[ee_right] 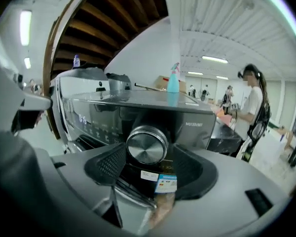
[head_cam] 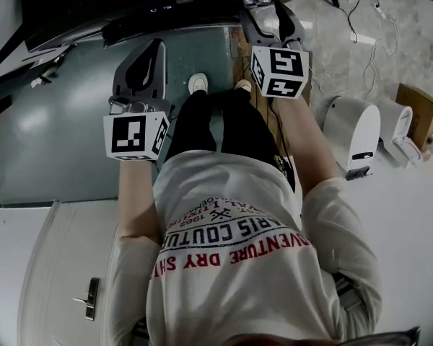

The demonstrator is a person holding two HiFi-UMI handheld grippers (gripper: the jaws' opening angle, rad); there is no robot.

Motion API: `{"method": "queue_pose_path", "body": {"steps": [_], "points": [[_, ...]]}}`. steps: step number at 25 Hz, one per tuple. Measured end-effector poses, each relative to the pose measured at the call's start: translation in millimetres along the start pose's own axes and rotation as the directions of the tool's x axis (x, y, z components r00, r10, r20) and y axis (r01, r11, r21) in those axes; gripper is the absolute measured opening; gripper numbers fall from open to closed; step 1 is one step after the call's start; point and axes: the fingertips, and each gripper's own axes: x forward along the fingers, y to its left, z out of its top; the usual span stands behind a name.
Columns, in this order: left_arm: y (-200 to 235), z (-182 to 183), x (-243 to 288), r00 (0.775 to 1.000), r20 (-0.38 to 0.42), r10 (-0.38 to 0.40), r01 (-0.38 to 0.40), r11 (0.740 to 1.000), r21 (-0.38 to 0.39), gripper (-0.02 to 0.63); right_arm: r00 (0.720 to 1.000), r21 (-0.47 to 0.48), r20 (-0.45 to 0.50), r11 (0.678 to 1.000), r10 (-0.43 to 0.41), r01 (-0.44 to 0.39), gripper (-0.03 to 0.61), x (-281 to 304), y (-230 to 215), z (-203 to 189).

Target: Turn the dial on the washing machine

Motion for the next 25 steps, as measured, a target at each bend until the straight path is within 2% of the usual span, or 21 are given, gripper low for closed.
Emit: {"method": "queue_pose_path", "body": {"steps": [2,6,10,14,16,18,22,25], "points": [[-1.6,-1.3,1.3,1.000,-0.001,-0.003,0.003,1.000,-0.002,0.015,0.999,-0.128,0.018,0.991,-0.027,0.029,0.293,-5.0,4.9,5.5],[-4.7,0.1,4.1,1.000,0.002,-0.007,0.007,1.000,0.005,0.015,0.996,-0.315,0.056,0.945,-0.071,0.086,0.293,-7.1,10.3,9.3],[-5.7,-1.2,3.4,1.000,0.000,-0.004,0.004,1.000,0.008,0.015,0.988,-0.381,0.080,0.912,-0.129,0.150,0.291,-4.6,7.6,6.6],[-5.6,-1.3,-0.7,1.000,-0.002,0.002,-0.002,1.000,0.008,0.015,0.990,-0.404,0.079,0.904,-0.120,0.142,0.265,-0.8,10.0,5.2],[-6.0,-1.2,-2.6,1.000,-0.003,0.005,-0.005,1.000,0.006,0.015,0.991,-0.404,0.077,0.905,-0.110,0.132,0.252,-1.1,11.3,4.6],[-5.6,-1.8,-3.6,1.000,-0.005,0.009,-0.009,1.000,0.002,0.015,0.993,-0.375,0.074,0.921,-0.086,0.108,0.252,-0.7,10.4,4.5],[-2.9,-5.1,-3.7,1.000,-0.012,0.014,-0.014,1.000,-0.011,0.015,0.998,-0.189,0.056,0.982,-0.009,0.020,0.247,1.2,7.2,7.1],[-5.9,-5.7,-3.3,1.000,-0.014,0.011,-0.011,1.000,-0.015,0.015,0.999,-0.075,0.050,0.997,0.013,-0.010,0.247,0.7,1.3,4.0]]}}
